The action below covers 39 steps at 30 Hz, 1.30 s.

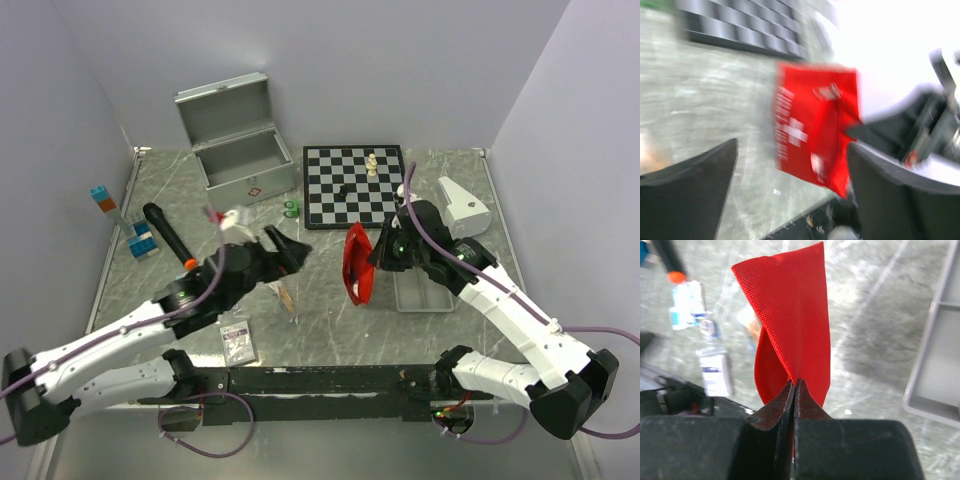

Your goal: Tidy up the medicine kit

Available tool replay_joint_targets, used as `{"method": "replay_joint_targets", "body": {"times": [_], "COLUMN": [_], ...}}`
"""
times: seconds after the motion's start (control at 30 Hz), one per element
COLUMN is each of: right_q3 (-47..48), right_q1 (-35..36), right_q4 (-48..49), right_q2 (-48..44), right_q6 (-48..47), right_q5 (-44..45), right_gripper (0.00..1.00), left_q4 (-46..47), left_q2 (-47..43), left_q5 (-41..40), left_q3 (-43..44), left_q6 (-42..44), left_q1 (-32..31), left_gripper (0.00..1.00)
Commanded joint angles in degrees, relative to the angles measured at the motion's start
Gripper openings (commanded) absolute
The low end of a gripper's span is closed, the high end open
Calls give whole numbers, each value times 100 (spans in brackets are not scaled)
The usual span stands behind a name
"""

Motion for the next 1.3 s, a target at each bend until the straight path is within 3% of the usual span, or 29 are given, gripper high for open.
{"method": "replay_joint_targets", "body": {"times": [0.0, 0.13, 0.2, 0.5, 0.73, 0.97, 1.27], "right_q3": [-512, -716, -742, -927, -1023, -1058, -1146], "right_q1": [-25, -25, -25, -25, -25, -25, -33], "right_q4": [253, 447, 491, 579, 711, 834, 886], "right_q2": [-206, -216, -216, -338, -383, -347, -383], "right_q6": [-236, -254, -297, -403, -385, -368, -350], "right_q5": [195, 125, 107, 72, -68, -182, -165], "right_gripper": [0, 0, 0, 0, 0, 0, 0], "left_q4": [-2909, -2966, -2729, -2623, -2272, -2113, -1999], "left_q2": [-131, 255, 448, 1380, 1855, 2373, 2971], "left_q5": [-1784, -575, -159, -518, -150, 78, 272], "left_q3": [86, -370, -538, -178, -240, -90, -142], "left_q6": [-1034, -561, -350, -33, 345, 547, 539], "left_q1": [491, 2159, 2609, 3155, 3964, 4044, 4044], "left_gripper": [97, 98, 99, 93, 89, 86, 74]}}
